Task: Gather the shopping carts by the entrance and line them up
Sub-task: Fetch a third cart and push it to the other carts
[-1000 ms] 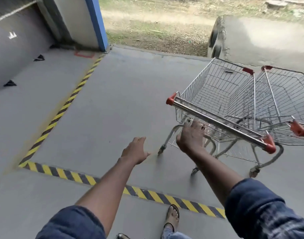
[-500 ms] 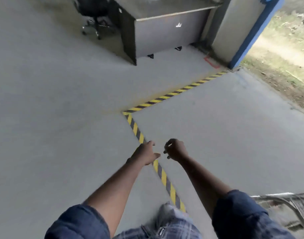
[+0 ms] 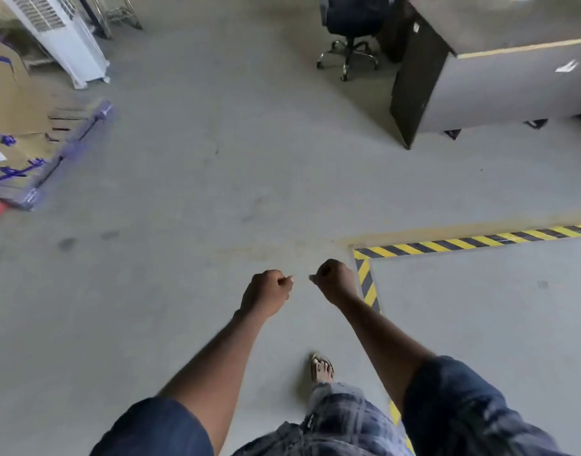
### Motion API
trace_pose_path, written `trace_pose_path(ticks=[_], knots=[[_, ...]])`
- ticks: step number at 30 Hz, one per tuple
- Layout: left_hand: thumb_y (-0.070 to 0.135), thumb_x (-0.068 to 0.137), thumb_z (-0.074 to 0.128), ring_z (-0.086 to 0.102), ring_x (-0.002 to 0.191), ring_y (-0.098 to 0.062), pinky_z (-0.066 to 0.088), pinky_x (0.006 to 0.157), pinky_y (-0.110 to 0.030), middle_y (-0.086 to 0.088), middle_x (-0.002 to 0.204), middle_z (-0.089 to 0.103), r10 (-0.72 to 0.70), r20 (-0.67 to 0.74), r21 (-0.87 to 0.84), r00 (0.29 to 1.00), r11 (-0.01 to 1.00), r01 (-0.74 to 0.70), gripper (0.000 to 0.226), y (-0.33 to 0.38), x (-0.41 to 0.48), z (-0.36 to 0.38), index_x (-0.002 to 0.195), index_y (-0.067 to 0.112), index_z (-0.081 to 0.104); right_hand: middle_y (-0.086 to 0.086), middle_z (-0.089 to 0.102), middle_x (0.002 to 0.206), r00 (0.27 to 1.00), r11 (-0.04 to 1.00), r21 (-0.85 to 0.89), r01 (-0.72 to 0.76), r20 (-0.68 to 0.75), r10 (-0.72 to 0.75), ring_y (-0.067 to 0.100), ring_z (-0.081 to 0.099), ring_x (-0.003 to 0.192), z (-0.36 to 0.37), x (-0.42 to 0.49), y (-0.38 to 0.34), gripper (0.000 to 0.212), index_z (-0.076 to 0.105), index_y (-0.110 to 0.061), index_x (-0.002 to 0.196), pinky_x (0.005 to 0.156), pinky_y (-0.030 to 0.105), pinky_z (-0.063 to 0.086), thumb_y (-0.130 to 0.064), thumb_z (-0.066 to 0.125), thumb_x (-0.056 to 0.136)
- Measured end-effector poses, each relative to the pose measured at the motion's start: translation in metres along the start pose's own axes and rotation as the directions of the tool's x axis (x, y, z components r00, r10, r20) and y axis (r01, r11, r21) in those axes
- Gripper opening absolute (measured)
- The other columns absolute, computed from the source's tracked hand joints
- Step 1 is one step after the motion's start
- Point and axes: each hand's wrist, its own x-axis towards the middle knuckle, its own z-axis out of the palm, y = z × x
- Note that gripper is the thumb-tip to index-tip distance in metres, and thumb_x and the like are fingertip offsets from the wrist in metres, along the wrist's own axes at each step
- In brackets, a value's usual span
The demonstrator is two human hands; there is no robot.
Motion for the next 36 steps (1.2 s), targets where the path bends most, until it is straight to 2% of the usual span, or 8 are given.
trace_pose_path(ticks=[3, 8, 12, 15, 20, 26, 31, 36], knots=[[0.050, 0.087, 0.057, 0.070, 0.066, -0.018, 0.059, 0.070, -0.036, 0.008, 0.062, 0.069, -0.051, -0.068, -0.078, 0.996, 0.996, 0.045, 0.037, -0.006, 0.059, -0.053, 0.068, 0.018, 0.060, -0.002, 0.067, 0.080, 0.998, 0.999, -0.030, 0.044, 0.053, -0.042, 0.022, 0.063, 0.083, 0.009, 0.060, -0.059, 0.017, 0.064, -0.022, 0.074, 0.062, 0.022, 0.034, -0.006, 0.068, 0.076], [0.024, 0.085, 0.064, 0.069, 0.077, -0.014, 0.056, 0.075, -0.027, 0.008, 0.085, 0.073, -0.100, -0.144, -0.135, 0.985, 0.988, 0.080, 0.005, -0.032, 0.151, -0.136, 0.082, 0.028, 0.066, -0.001, 0.073, 0.085, 0.978, 0.984, -0.069, 0.166, 0.137, -0.156, 0.020, 0.067, 0.085, 0.038, 0.163, -0.154, 0.025, 0.069, -0.018, 0.078, 0.065, 0.020, 0.042, 0.005, 0.063, 0.071], [0.002, 0.082, 0.053, 0.068, 0.088, -0.012, 0.053, 0.080, -0.021, 0.003, 0.096, 0.074, -0.093, -0.227, -0.123, 0.969, 0.990, 0.067, 0.031, -0.075, 0.245, -0.187, 0.099, 0.021, 0.071, -0.008, 0.069, 0.080, 0.967, 0.974, -0.100, 0.203, 0.174, -0.183, 0.016, 0.066, 0.083, 0.088, 0.263, -0.224, 0.031, 0.069, -0.022, 0.076, 0.055, 0.003, 0.036, 0.006, 0.060, 0.071], [-0.010, 0.069, 0.040, 0.066, 0.097, -0.010, 0.051, 0.085, -0.018, 0.001, 0.104, 0.070, -0.116, -0.211, -0.144, 0.971, 0.986, 0.087, 0.054, -0.111, 0.322, -0.232, 0.102, 0.020, 0.070, -0.008, 0.069, 0.080, 0.960, 0.970, -0.092, 0.226, 0.193, -0.205, 0.015, 0.064, 0.082, 0.135, 0.333, -0.284, 0.030, 0.064, -0.027, 0.072, 0.059, 0.007, 0.038, 0.003, 0.066, 0.075], [-0.007, 0.063, 0.035, 0.064, 0.099, -0.007, 0.054, 0.088, -0.024, 0.006, 0.103, 0.066, -0.131, -0.167, -0.156, 0.977, 0.982, 0.105, 0.060, -0.142, 0.442, -0.331, 0.096, 0.033, 0.065, -0.005, 0.072, 0.077, 0.957, 0.982, -0.033, 0.185, 0.233, -0.172, 0.019, 0.070, 0.080, 0.189, 0.432, -0.404, 0.021, 0.068, -0.022, 0.072, 0.070, 0.030, 0.056, -0.001, 0.073, 0.074], [-0.002, 0.079, 0.055, 0.066, 0.079, -0.006, 0.047, 0.073, -0.011, 0.006, 0.084, 0.071, -0.050, -0.267, -0.119, 0.962, 0.993, 0.019, 0.030, -0.111, 0.588, -0.454, 0.091, 0.018, 0.073, -0.003, 0.071, 0.066, 0.962, 0.978, 0.097, 0.186, 0.187, -0.201, 0.009, 0.068, 0.060, 0.209, 0.549, -0.528, 0.014, 0.069, -0.015, 0.075, 0.060, 0.024, 0.055, -0.006, 0.079, 0.072], [0.011, 0.085, 0.058, 0.071, 0.076, -0.015, 0.055, 0.074, -0.025, 0.007, 0.080, 0.072, -0.028, -0.244, -0.145, 0.969, 0.989, -0.007, 0.016, -0.089, 0.736, -0.528, 0.086, 0.018, 0.073, 0.011, 0.074, 0.072, 0.977, 0.952, 0.304, 0.042, 0.185, -0.102, 0.025, 0.072, 0.060, 0.240, 0.679, -0.601, 0.019, 0.066, -0.004, 0.085, 0.066, 0.043, 0.060, -0.018, 0.077, 0.085], [0.024, 0.091, 0.061, 0.069, 0.086, -0.013, 0.054, 0.079, -0.027, 0.003, 0.093, 0.074, 0.085, -0.129, -0.031, 0.988, 0.996, -0.089, 0.013, -0.063, 0.868, -0.574, 0.098, 0.017, 0.070, 0.002, 0.075, 0.077, 0.983, 0.921, 0.387, -0.036, 0.180, -0.038, 0.027, 0.070, 0.063, 0.257, 0.823, -0.696, 0.029, 0.068, -0.008, 0.089, 0.064, 0.039, 0.060, -0.035, 0.061, 0.096]])
